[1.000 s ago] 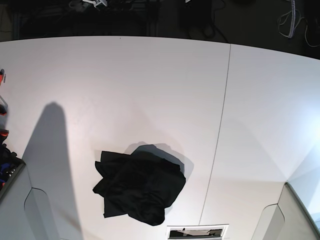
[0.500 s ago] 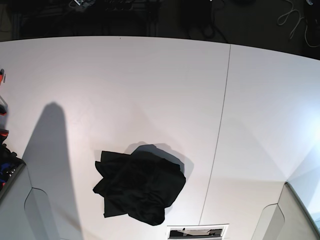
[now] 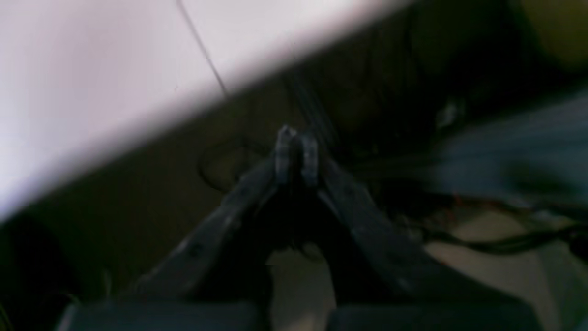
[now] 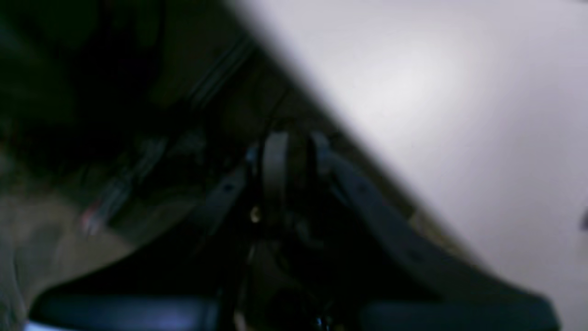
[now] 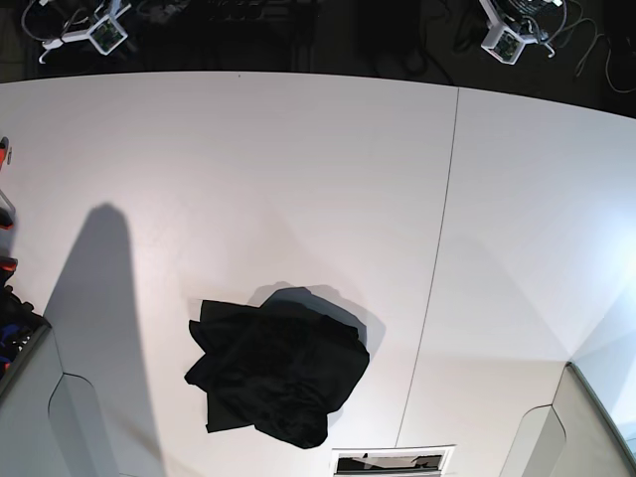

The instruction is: Layout the t-shirt on the table in an organized manner, then fold the t-shirt properly

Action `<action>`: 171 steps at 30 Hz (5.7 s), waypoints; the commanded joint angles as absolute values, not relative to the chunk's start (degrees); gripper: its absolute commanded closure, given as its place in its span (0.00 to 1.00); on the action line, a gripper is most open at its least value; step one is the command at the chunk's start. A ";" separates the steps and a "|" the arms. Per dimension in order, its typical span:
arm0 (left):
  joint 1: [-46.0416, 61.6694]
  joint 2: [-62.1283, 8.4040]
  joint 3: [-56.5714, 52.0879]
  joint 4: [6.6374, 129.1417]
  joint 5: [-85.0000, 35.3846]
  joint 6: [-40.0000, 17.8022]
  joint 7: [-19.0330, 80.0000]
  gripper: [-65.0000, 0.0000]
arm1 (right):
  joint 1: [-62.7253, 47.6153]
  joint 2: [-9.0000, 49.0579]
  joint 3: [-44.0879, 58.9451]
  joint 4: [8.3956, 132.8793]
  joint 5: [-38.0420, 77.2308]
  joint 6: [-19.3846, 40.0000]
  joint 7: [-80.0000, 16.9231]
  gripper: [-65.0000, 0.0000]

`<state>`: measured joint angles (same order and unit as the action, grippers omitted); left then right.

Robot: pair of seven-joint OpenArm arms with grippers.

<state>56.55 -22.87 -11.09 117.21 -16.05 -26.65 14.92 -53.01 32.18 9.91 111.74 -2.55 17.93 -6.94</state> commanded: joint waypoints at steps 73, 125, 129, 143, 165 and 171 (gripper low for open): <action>-36.71 -8.14 14.72 43.66 -17.78 -22.26 10.85 0.54 | 26.44 6.22 17.23 51.75 14.33 24.71 -12.67 0.50; 13.85 -25.06 11.92 111.48 -34.54 -32.21 28.36 1.00 | 4.40 -4.40 17.23 74.30 25.36 30.00 -19.05 0.51; 14.66 -25.04 11.92 112.42 -34.72 -32.45 28.12 1.00 | 4.45 -7.66 17.23 71.64 20.75 29.85 -14.46 0.51; 14.44 -25.02 11.46 113.32 -34.48 -32.03 28.10 1.00 | 8.47 -8.60 17.23 70.19 13.85 30.92 -11.92 1.00; 9.28 -27.11 -22.33 113.36 -46.15 -27.68 29.85 0.84 | 8.03 -4.60 17.80 99.90 21.93 31.27 -30.76 1.00; 5.37 -30.87 -26.81 113.36 -46.54 -27.68 29.85 0.64 | 8.03 -4.60 18.81 104.31 22.11 31.27 -32.51 1.00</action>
<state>6.09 -29.87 -26.30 112.40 -45.67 -27.68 31.42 6.98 -4.75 18.65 103.13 20.97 30.92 -34.22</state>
